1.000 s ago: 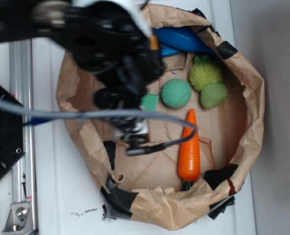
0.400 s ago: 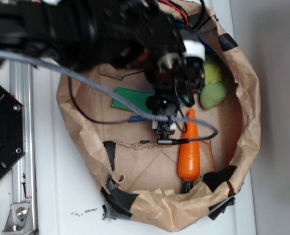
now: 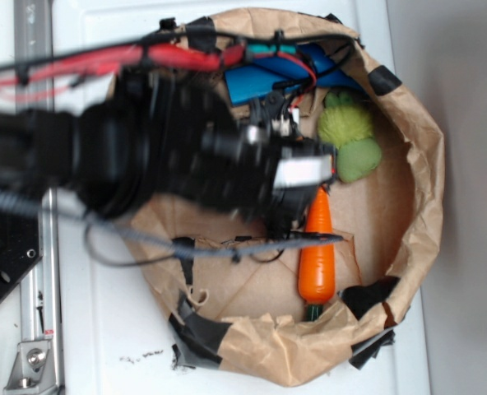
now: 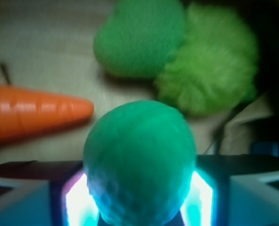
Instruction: Grab the green ball.
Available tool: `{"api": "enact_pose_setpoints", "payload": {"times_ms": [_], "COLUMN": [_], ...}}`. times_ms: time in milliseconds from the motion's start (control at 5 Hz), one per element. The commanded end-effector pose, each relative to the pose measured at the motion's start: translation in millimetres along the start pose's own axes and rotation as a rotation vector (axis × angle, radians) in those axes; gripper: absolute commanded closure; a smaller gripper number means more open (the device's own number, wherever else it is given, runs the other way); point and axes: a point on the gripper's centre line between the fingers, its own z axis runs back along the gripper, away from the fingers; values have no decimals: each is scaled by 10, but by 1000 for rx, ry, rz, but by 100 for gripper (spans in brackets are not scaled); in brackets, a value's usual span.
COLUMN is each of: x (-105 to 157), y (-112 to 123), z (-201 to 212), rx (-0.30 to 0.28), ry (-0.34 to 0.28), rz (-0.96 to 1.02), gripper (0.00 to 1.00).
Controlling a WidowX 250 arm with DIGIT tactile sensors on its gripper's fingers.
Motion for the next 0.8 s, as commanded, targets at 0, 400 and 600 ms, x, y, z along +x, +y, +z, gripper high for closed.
{"api": "enact_pose_setpoints", "payload": {"times_ms": [0, 400, 600], "x": [281, 256, 182], "y": [132, 402, 399], "z": [915, 1873, 1948], "rx": [-40, -246, -144], "ry": [-118, 42, 119], "rz": [104, 352, 470], "gripper": [100, 100, 100]}}
